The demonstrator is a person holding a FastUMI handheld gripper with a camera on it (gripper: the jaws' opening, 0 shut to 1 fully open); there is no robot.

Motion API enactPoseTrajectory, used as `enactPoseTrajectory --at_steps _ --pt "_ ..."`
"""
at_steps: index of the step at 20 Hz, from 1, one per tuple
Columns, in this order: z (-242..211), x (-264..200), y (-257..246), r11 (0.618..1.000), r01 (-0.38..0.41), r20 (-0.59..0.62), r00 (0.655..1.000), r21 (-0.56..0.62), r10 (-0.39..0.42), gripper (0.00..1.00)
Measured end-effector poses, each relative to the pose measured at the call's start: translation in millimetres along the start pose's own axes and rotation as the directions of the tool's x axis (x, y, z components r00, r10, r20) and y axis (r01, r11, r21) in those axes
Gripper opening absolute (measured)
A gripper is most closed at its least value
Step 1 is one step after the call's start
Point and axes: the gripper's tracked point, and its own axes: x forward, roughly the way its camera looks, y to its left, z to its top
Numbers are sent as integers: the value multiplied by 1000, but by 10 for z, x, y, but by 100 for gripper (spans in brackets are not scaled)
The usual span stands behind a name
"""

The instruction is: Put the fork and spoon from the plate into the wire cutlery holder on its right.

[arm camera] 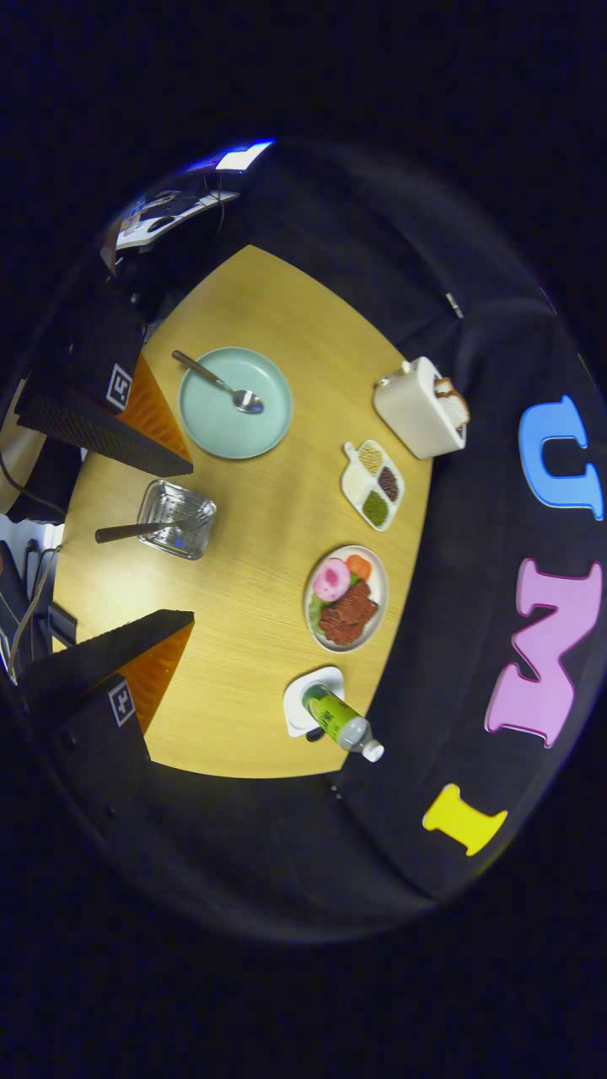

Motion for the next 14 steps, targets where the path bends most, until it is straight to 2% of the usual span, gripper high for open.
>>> enactPoseTrajectory --at_steps 4,8,11,14 --pt "59 -298 243 999 19 151 988 37 -25 99" --pt "59 -338 489 997 70 256 964 38 -77 99" --pt "1 -184 826 994 32 294 954 106 -62 99" --pt "-171 70 1149 988 -19 268 963 153 -23 99"
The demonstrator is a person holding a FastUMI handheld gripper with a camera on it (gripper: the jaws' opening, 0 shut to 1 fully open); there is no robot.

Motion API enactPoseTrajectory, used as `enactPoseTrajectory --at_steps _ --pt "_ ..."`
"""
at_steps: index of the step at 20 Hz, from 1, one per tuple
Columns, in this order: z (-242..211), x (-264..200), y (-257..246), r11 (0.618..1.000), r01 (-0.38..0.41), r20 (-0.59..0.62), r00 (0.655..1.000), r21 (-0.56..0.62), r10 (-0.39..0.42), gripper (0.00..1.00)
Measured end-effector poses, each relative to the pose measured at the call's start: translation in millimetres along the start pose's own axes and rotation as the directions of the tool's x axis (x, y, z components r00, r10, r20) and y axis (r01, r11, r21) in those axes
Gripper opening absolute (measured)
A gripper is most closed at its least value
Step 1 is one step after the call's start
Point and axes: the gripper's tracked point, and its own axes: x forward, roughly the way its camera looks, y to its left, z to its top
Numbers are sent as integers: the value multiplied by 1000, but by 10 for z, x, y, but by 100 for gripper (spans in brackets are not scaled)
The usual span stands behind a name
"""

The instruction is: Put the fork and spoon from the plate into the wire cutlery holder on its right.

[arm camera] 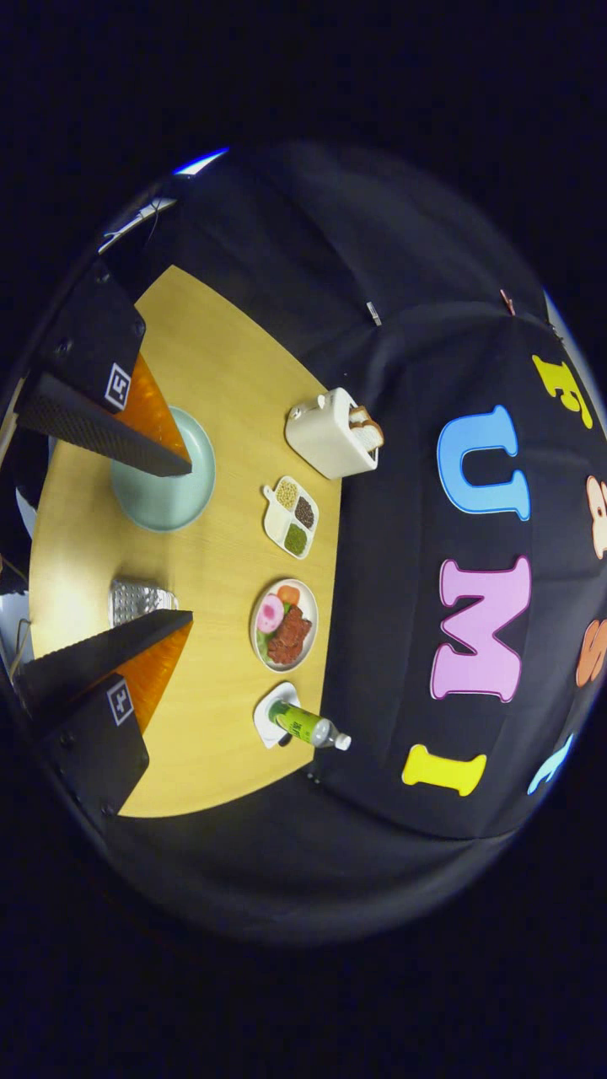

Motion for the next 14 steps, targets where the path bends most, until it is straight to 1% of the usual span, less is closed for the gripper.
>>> enactPoseTrajectory --at_steps 4,6,8,12,14 --pt "-443 307 349 998 -49 -120 991 39 53 100" --pt "-648 469 481 997 -47 -191 980 58 58 100" --pt "-798 613 682 995 -62 -243 967 80 80 99" --pt "-1048 906 898 996 -57 -313 947 64 75 99" --pt "-1192 1039 976 997 -57 -358 931 48 70 99"
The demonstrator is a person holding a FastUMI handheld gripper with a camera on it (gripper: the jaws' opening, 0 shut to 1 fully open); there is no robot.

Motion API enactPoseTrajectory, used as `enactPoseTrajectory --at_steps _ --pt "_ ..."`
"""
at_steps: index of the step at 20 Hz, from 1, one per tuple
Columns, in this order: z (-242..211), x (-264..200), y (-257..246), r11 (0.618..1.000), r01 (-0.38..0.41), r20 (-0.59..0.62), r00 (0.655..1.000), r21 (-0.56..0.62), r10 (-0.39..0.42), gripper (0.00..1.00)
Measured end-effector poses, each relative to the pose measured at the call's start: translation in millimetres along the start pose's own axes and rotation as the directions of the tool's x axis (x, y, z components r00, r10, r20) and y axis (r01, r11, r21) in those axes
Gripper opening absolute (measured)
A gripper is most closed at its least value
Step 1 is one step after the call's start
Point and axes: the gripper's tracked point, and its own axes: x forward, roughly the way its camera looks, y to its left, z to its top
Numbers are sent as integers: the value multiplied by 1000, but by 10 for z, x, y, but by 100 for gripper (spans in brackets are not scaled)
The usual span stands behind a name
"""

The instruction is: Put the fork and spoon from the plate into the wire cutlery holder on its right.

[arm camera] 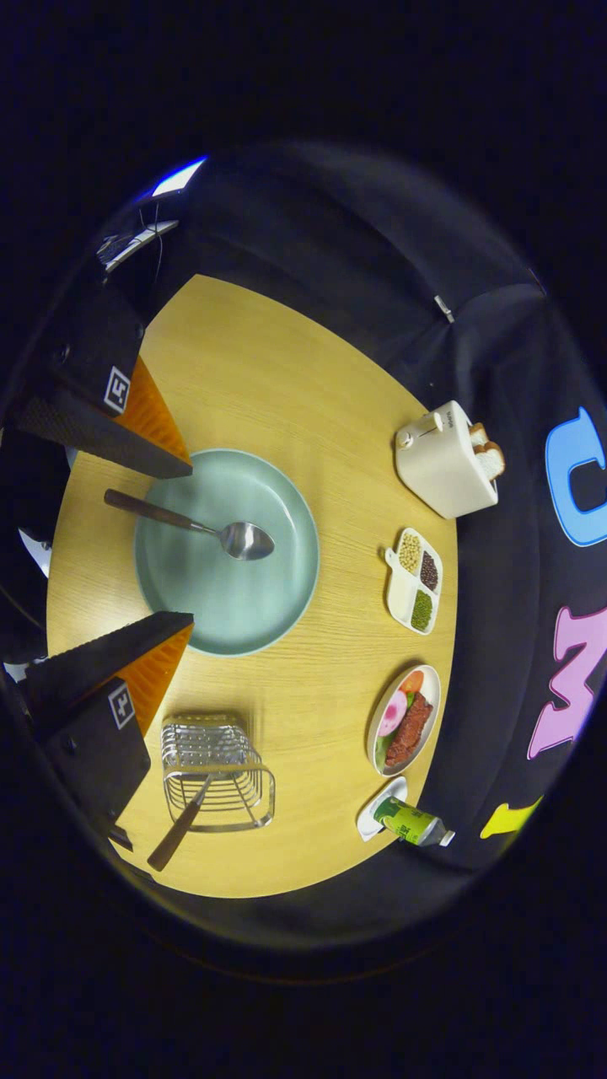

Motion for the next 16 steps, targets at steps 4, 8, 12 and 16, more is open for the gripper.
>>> enactPoseTrajectory --at_steps 4,8,12,16 --pt "-173 332 33 999 34 -89 995 -28 -36 99" --pt "-309 566 63 997 65 -155 985 -35 -69 95" --pt "-457 739 116 995 64 -211 974 -70 -78 84" --pt "-489 829 68 995 91 -259 961 -37 -97 70"
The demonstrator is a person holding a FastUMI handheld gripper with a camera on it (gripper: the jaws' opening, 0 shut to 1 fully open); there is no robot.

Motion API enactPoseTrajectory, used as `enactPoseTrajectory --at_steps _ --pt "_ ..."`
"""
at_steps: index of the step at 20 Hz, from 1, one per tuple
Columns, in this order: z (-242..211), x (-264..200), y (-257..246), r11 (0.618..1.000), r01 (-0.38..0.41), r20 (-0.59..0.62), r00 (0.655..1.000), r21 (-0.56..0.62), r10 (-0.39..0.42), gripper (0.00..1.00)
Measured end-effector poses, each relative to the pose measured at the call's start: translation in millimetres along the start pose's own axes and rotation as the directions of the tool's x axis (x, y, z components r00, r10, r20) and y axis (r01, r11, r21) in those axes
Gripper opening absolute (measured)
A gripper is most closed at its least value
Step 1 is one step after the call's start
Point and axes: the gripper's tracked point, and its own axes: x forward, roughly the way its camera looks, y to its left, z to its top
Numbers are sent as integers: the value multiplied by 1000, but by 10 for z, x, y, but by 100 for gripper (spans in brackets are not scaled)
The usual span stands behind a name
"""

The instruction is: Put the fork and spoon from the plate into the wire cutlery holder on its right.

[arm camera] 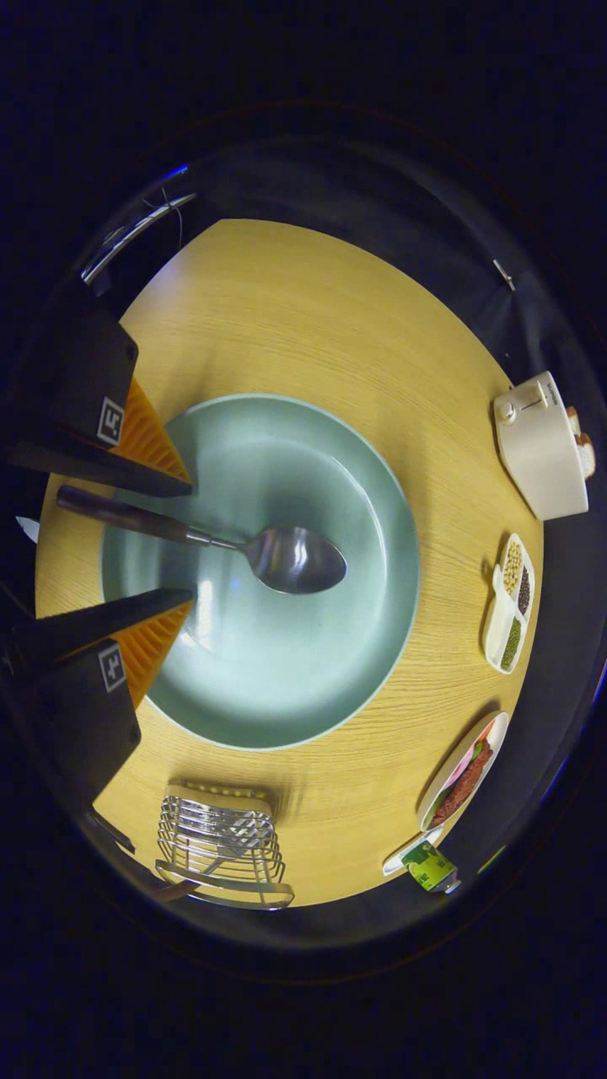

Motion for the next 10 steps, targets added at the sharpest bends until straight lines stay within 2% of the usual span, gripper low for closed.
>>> enactPoseTrajectory --at_steps 4,6,7,8,10 --pt "-6 9 -62 1000 3 -34 999 -9 -3 36" --pt "-1 -21 -113 1000 10 -62 998 -3 -10 33" --pt "21 3 -125 1000 5 -64 998 7 -4 29" --pt "6 32 -118 1000 -6 -72 997 -3 6 16" --pt "-7 24 -103 999 -29 -82 996 -36 26 16"
